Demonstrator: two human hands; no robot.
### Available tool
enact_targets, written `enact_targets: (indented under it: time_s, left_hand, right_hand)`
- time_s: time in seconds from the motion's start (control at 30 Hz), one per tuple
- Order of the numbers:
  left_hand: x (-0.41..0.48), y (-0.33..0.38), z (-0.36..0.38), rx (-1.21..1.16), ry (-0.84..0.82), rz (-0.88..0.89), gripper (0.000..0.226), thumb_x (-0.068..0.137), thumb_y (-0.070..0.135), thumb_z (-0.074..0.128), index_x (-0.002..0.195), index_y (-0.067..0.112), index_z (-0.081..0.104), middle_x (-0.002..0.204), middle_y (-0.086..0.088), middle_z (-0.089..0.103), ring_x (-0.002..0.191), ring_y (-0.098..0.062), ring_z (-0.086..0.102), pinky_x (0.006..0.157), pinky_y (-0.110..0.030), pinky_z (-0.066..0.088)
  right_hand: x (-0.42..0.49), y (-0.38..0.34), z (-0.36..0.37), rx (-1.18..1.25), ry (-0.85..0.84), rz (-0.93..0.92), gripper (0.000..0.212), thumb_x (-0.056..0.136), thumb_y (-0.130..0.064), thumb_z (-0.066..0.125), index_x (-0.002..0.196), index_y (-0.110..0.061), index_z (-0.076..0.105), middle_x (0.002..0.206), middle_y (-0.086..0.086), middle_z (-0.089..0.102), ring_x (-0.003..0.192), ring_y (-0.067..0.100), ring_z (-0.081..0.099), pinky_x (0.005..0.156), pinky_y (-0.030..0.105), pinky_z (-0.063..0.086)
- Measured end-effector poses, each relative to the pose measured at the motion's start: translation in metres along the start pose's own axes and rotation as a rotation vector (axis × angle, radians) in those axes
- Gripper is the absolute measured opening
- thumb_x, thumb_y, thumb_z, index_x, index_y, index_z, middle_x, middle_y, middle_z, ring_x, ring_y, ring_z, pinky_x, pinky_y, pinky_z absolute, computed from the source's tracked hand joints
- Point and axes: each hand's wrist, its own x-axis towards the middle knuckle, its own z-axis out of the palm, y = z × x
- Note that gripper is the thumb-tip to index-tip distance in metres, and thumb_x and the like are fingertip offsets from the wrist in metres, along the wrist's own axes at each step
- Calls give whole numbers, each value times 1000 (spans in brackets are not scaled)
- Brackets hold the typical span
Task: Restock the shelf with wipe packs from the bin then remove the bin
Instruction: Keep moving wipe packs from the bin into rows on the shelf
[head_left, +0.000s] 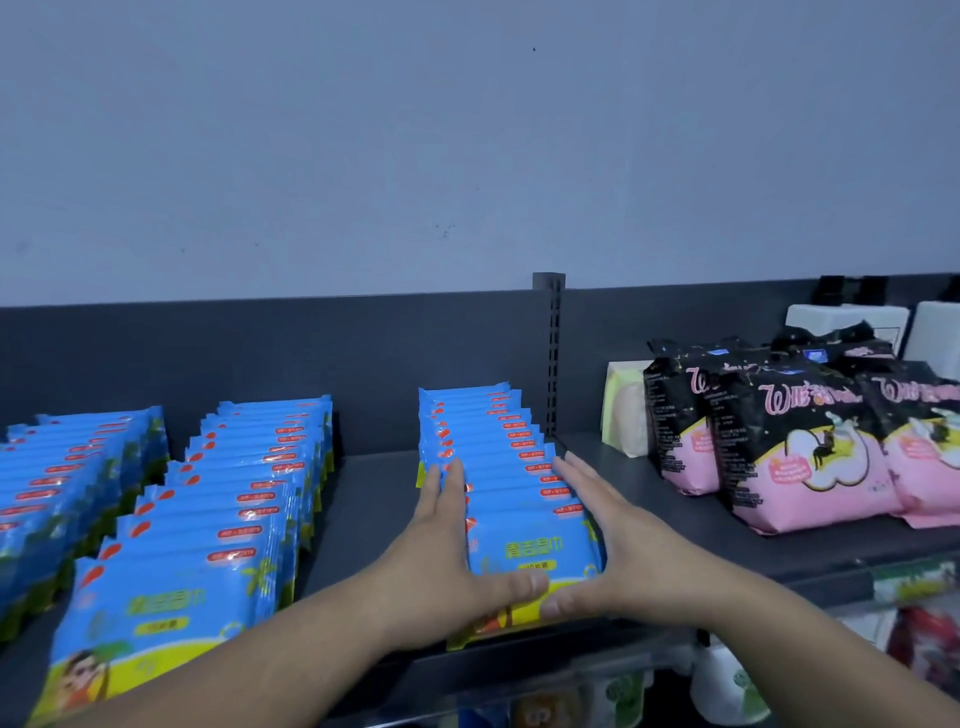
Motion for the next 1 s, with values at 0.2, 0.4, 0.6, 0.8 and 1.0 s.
enact_targets:
  time_s: [0.2,0.4,0.6,0.8,1.0]
  left_hand:
    - [-7,-1,-16,-122,18,-30,90,70,59,73,133,59,9,140,33,29,118,29,32,94,0,34]
    - [19,-4,-28,-71,237,-233,91,88,61,43,153,21,-7,161,7,-1,147,-8,5,117,-26,12]
    - [79,-14,-48,-680,357,-492,74,95,62,31,151,15,19,155,-3,26,143,-21,26,118,-42,21]
    - [103,-13,-36,-620,217,-556,68,86,73,33,108,18,65,110,-6,70,105,-23,65,102,-43,46]
    - [105,-9,-31,-441,144,-483,85,85,75,29,153,30,5,97,15,53,84,-5,61,82,-27,49]
  right_hand:
    - [5,18,-9,104,11,18,102,62,-64,76,137,-62,6,145,-39,24,132,-18,28,114,22,29]
    - [35,29,-17,183,99,6,97,62,-81,45,148,-47,13,152,-28,21,137,-13,21,117,25,25]
    - [88,30,-38,266,0,42,62,88,-65,37,145,-53,16,139,-32,40,122,-11,46,104,20,36]
    - [127,36,-38,160,-138,53,72,92,-61,40,151,-41,4,148,-32,9,126,-5,35,105,18,29]
    - [135,43,-31,121,-194,40,79,92,-56,48,150,-43,-3,157,-26,-6,122,-8,35,98,13,31]
